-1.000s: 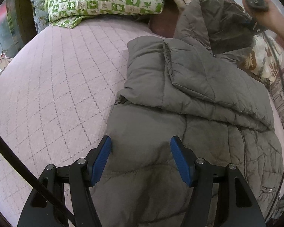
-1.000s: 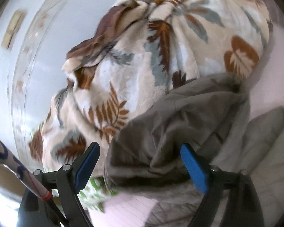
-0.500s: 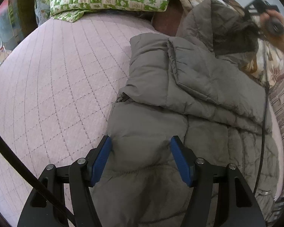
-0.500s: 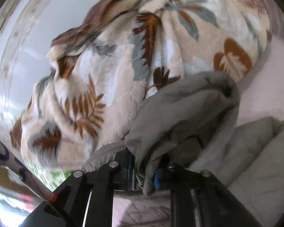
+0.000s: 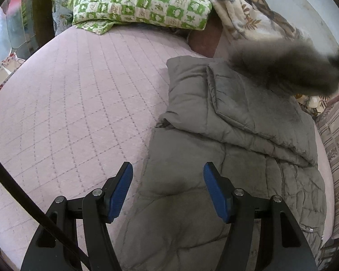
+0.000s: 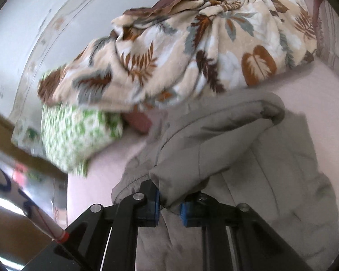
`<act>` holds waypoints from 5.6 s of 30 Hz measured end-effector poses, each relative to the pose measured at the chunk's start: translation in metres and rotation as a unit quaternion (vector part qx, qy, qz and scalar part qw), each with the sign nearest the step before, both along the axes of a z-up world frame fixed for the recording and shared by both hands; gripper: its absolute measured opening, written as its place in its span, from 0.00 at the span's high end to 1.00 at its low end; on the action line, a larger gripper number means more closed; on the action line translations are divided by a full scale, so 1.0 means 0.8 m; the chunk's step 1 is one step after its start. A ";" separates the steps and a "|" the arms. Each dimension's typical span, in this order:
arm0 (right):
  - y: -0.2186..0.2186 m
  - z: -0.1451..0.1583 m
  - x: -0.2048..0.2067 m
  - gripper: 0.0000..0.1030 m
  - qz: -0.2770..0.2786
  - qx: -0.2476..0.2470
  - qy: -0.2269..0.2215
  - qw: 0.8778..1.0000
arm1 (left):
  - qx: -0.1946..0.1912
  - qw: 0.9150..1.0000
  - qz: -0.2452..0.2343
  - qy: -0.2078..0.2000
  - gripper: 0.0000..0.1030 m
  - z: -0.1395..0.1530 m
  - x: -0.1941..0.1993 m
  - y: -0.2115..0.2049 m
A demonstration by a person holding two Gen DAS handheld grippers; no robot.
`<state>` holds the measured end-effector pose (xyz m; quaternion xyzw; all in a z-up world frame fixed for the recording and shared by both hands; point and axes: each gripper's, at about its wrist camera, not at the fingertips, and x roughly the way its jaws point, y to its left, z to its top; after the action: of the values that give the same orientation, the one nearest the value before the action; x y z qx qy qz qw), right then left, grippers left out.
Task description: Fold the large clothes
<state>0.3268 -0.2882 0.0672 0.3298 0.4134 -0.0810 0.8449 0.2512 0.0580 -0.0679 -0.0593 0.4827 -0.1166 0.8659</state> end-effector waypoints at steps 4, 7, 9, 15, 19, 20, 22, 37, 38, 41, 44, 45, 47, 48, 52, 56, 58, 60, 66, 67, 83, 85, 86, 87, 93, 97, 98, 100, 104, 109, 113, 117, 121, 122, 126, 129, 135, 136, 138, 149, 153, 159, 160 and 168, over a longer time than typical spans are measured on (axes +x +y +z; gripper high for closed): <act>0.016 -0.023 -0.059 0.86 0.015 -0.007 0.023 1.000 | 0.009 1.000 0.014 -0.016 0.38 0.008 -0.010 0.012; 0.021 -0.055 -0.088 0.86 0.016 -0.001 0.047 0.999 | 0.010 1.000 0.019 -0.022 0.38 0.012 -0.017 0.021; 0.023 -0.087 -0.100 0.86 0.012 0.011 0.068 0.998 | 0.005 1.000 0.020 -0.022 0.38 0.013 -0.018 0.024; 0.030 -0.193 -0.108 0.87 -0.016 0.033 0.131 0.991 | 0.011 0.999 0.026 -0.028 0.38 0.015 -0.021 0.031; 0.037 -0.245 -0.108 0.85 -0.026 0.024 0.158 0.987 | 0.022 0.999 0.028 -0.040 0.38 0.019 -0.023 0.031; 0.037 -0.251 -0.110 0.84 -0.032 0.021 0.158 0.987 | 0.022 0.999 0.028 -0.040 0.38 0.020 -0.023 0.030; 0.033 -0.254 -0.114 0.80 -0.043 0.030 0.146 0.988 | 0.020 0.999 0.025 -0.036 0.38 0.019 -0.022 0.029; 0.025 -0.115 -0.205 0.33 -0.023 -0.093 0.033 0.995 | 0.013 0.999 0.035 -0.026 0.38 0.015 -0.017 0.026; 0.027 -0.104 -0.197 0.33 -0.027 -0.106 0.024 0.994 | 0.015 0.999 0.035 -0.027 0.38 0.015 -0.017 0.025; 0.038 -0.092 -0.163 0.34 -0.025 -0.144 0.018 0.989 | 0.024 0.999 0.030 -0.025 0.38 0.011 -0.017 0.016; 0.048 -0.118 -0.111 0.54 -0.016 -0.155 0.042 0.987 | 0.038 0.999 0.021 -0.025 0.38 0.009 -0.017 0.007; 0.048 -0.130 -0.102 0.57 -0.016 -0.160 0.053 0.986 | 0.043 0.999 0.020 -0.026 0.38 0.008 -0.017 0.006; 0.048 -0.168 -0.086 0.57 -0.019 -0.162 0.083 0.983 | 0.044 0.999 0.021 -0.026 0.38 0.007 -0.017 0.008; 0.044 -0.183 -0.088 0.57 -0.020 -0.155 0.094 0.983 | 0.038 0.999 0.021 -0.023 0.38 0.008 -0.015 0.010; 0.035 -0.233 -0.085 0.56 -0.008 -0.122 0.135 0.983 | 0.022 0.999 0.026 -0.019 0.38 0.012 -0.011 0.020; 0.051 -0.173 -0.098 0.56 -0.030 -0.179 0.079 0.980 | 0.008 0.999 0.029 -0.013 0.38 0.015 -0.010 0.028; 0.070 -0.142 -0.098 0.56 -0.021 -0.202 0.038 0.978 | 0.003 0.999 0.032 -0.014 0.38 0.017 -0.010 0.031; 0.089 -0.123 -0.087 0.56 0.004 -0.193 0.013 0.981 | 0.004 0.999 0.038 -0.015 0.38 0.017 -0.010 0.034; 0.135 -0.159 -0.011 0.57 0.055 -0.135 0.031 0.989 | 0.012 0.999 0.046 -0.010 0.38 0.012 -0.006 0.041; 0.140 -0.173 -0.001 0.57 0.064 -0.127 0.043 0.989 | 0.014 0.999 0.049 -0.010 0.38 0.012 -0.005 0.043; 0.197 -0.204 -0.017 0.48 0.118 -0.227 0.073 0.964 | 0.027 0.998 0.047 -0.011 0.38 0.010 0.000 0.043; 0.199 -0.190 -0.029 0.47 0.122 -0.238 0.065 0.961 | 0.035 0.998 0.045 -0.015 0.38 0.011 -0.004 0.042; 0.195 -0.179 -0.038 0.47 0.124 -0.224 0.057 0.965 | 0.037 0.998 0.042 -0.018 0.38 0.012 -0.007 0.042; 0.189 -0.168 -0.051 0.47 0.130 -0.203 0.049 0.969 | 0.037 0.998 0.038 -0.026 0.38 0.015 -0.012 0.043; 0.093 -0.133 -0.177 0.36 0.103 -0.174 0.046 0.978 | 0.067 0.995 0.022 -0.066 0.38 0.020 -0.042 0.055; 0.002 -0.140 -0.272 0.34 0.038 -0.171 0.068 0.982 | 0.056 0.998 -0.004 -0.040 0.38 0.005 -0.056 0.063; -0.025 -0.144 -0.303 0.34 0.016 -0.170 0.076 0.982 | 0.049 0.998 -0.010 -0.027 0.38 0.000 -0.059 0.065; -0.073 -0.153 -0.359 0.33 -0.025 -0.161 0.090 0.982 | 0.022 1.000 -0.021 0.006 0.38 -0.007 -0.066 0.077; -0.155 -0.176 -0.447 0.30 -0.085 -0.109 0.101 0.985 | -0.061 0.997 0.006 0.050 0.38 -0.019 -0.087 0.120; -0.217 -0.221 -0.520 0.28 -0.135 -0.021 0.084 0.987 | -0.096 0.989 0.020 0.108 0.38 -0.051 -0.105 0.136; -0.228 -0.261 -0.525 0.26 -0.117 0.066 0.065 0.989 | -0.101 0.989 -0.013 0.110 0.36 -0.054 -0.118 0.118; -0.209 -0.262 -0.512 0.20 -0.087 0.087 0.034 0.992 | -0.124 0.982 -0.063 0.126 0.31 -0.061 -0.135 0.097; -0.187 -0.268 -0.497 0.20 -0.040 0.121 0.026 0.992 | -0.160 0.974 -0.078 0.142 0.31 -0.059 -0.153 0.098; -0.182 -0.270 -0.499 0.20 -0.034 0.124 0.023 0.991 | -0.175 0.971 -0.077 0.146 0.31 -0.060 -0.154 0.102; -0.155 -0.274 -0.503 0.20 0.001 0.153 0.015 0.988 | -0.252 0.950 -0.058 0.176 0.31 -0.069 -0.163 0.126; -0.140 -0.275 -0.506 0.20 0.014 0.150 0.014 0.988 | -0.294 0.933 -0.059 0.201 0.31 -0.081 -0.174 0.131; -0.116 -0.281 -0.519 0.20 0.032 0.160 0.010 0.986 | -0.281 0.939 -0.067 0.185 0.31 -0.078 -0.195 0.116; -0.109 -0.283 -0.521 0.20 0.034 0.159 0.009 0.987 | -0.277 0.941 -0.068 0.182 0.31 -0.076 -0.195 0.112; -0.100 -0.284 -0.526 0.21 0.036 0.154 0.008 0.987 | -0.266 0.945 -0.066 0.179 0.31 -0.075 -0.197 0.105; -0.061 -0.278 -0.539 0.74 0.026 0.125 0.010 0.992 | -0.180 0.973 -0.007 0.145 0.79 -0.044 -0.214 0.083; -0.062 -0.248 -0.553 0.81 0.025 0.131 -0.022 0.991 | -0.156 0.984 -0.017 0.086 0.83 0.008 -0.241 0.083; -0.055 -0.196 -0.597 0.82 0.052 0.128 -0.057 0.989 | -0.129 0.989 -0.044 0.055 0.83 0.044 -0.294 0.093; -0.053 -0.191 -0.607 0.82 0.059 0.125 -0.058 0.989 | -0.127 0.989 -0.048 0.054 0.83 0.046 -0.305 0.094; -0.047 -0.157 -0.621 0.82 0.076 0.110 -0.057 0.989 | -0.134 0.989 -0.056 0.018 0.83 0.088 -0.313 0.091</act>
<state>-0.1698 -0.3261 -0.0581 0.3926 0.3951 0.0479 0.8291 0.0008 0.1305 0.0022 -0.1502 0.4811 -0.2273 0.8332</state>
